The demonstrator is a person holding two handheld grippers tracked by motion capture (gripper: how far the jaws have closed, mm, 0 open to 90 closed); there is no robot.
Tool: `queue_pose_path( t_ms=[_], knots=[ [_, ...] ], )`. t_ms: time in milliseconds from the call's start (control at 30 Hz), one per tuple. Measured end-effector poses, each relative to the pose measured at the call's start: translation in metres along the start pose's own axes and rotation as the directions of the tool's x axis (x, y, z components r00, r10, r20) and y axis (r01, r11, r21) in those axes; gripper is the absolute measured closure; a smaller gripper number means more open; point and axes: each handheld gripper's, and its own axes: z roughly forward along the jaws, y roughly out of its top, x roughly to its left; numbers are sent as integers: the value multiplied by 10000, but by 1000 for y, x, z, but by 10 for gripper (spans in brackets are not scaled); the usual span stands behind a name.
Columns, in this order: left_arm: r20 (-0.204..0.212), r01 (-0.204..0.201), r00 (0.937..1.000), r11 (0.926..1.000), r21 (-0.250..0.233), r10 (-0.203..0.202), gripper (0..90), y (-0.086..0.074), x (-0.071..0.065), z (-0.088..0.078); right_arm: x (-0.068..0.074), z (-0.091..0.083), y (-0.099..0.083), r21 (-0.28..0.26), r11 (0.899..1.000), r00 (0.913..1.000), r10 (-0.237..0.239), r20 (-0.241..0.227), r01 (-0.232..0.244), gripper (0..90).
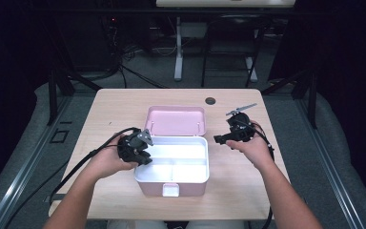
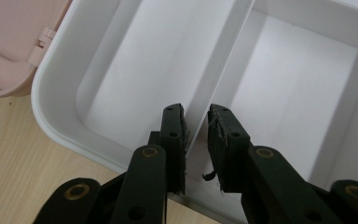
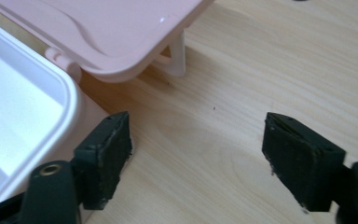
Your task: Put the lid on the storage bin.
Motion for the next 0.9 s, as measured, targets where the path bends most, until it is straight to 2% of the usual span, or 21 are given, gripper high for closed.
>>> queue_pose_path(
  t_ms=[167, 267, 333, 500, 567, 733, 833, 900],
  knots=[
    [57, 351, 9994, 9991, -253, -350, 746, -3, 0, 0, 2, -1, 13, -152, 9999, 9999, 64, 108, -63, 281],
    [378, 570, 9978, 9971, -513, -551, 743, -7, 4, 1, 3, -1, 22, -265, 9993, 9994, 254, 242, -248, 286],
    [316, 532, 9982, 9971, -540, -516, 742, -7, 3, 1, 3, -1, 27, -400, 9988, 9995, 274, 171, -267, 348],
    [213, 532, 9984, 9973, -506, -521, 740, -6, 2, 1, 4, 8, 38, -334, 9986, 9988, 418, 249, -410, 392],
    [145, 538, 9985, 9972, -520, -531, 739, -6, 1, 1, 5, 13, 42, -445, 9980, 9989, 458, 105, -453, 425],
    [126, 556, 9984, 9970, -544, -550, 738, -7, 1, 1, 8, 25, 51, -350, 9992, 9993, 210, 315, -199, 435],
    [110, 555, 9984, 9969, -555, -550, 737, -7, 1, 1, 9, 30, 58, -540, 9981, 9977, 341, 582, -309, 439],
    [109, 553, 9984, 9969, -555, -548, 737, -7, 1, 1, 8, 33, 61, -574, 9974, 9974, 471, 551, -440, 438]
  ],
)
